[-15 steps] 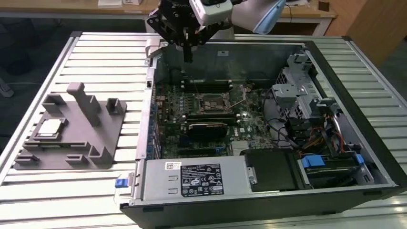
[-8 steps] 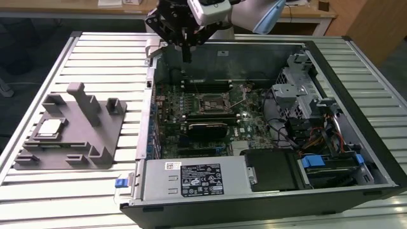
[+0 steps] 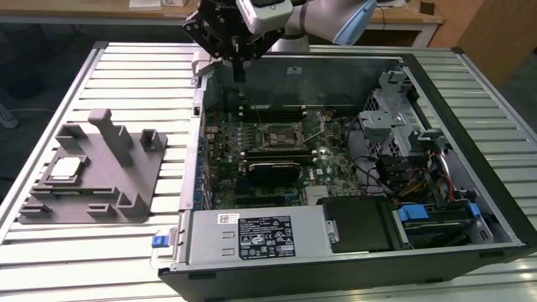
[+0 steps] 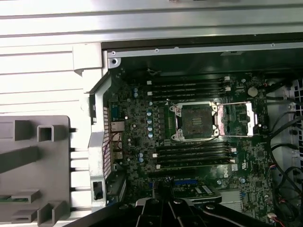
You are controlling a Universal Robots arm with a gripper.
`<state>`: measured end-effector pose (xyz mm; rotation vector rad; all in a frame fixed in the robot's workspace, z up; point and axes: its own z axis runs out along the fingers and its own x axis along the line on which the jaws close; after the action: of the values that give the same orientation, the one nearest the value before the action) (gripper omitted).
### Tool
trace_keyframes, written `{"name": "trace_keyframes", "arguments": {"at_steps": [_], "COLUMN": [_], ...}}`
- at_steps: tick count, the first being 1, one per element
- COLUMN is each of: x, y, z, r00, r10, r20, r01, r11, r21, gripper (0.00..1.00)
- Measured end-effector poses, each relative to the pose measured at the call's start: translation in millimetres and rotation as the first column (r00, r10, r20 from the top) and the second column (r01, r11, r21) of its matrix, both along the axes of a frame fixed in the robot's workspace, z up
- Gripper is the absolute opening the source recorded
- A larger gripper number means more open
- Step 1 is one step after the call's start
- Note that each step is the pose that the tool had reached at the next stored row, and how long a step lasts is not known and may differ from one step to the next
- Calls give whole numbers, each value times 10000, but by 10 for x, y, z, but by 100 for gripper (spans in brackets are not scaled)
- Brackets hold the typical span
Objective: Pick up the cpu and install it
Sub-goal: 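Reach for the cpu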
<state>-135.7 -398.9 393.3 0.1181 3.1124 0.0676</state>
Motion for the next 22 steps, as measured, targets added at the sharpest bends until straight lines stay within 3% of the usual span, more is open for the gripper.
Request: {"name": "trace_keyframes", "arguments": {"at_steps": [22], "x": [-375], "y": [12], "z": [-14], "r00": [10000], "r10": [-1], "r20": [3], "r01": [1], "r11": [10000], "r21": [0], "gripper": [11]}}
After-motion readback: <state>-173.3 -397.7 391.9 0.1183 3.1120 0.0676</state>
